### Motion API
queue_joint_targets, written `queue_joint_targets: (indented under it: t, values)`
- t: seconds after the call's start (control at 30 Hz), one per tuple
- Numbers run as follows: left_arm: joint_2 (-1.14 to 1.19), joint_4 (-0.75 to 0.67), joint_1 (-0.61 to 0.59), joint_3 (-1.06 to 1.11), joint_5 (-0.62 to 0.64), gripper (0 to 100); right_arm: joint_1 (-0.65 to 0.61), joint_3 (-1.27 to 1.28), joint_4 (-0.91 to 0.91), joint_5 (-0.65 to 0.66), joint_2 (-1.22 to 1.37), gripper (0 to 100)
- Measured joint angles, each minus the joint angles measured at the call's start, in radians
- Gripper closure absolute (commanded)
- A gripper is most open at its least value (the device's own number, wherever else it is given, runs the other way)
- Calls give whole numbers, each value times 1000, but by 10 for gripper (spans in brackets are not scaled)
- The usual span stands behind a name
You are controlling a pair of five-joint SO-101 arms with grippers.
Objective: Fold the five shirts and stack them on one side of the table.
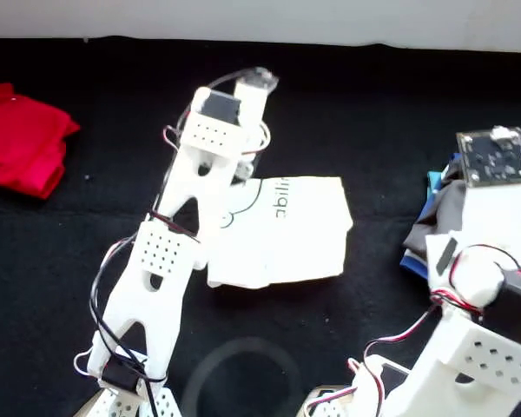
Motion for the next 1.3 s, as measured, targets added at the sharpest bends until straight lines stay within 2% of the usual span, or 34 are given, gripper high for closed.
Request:
queue_joint_targets:
  t: [0.17,0.4,0.6,0.87,0.93,1.07,1.3]
  values:
    - [-215,0,-98,68,0,991,-192,0,-35,-163,181,975]
    - [-586,6,-330,397,-2,991,-402,-49,-127,-476,559,975]
    - [-895,9,-499,720,-2,991,-606,-190,-241,-526,744,975]
    - [-1079,11,-588,936,-23,991,-873,-270,-336,-529,942,975]
    - [-1094,11,-605,939,-23,991,-901,-270,-341,-529,1005,979]
    - [-1105,11,-634,939,-23,991,-876,-270,-292,-529,1115,979]
    - [-1105,11,-654,939,-23,991,-672,-269,3,-529,1131,980]
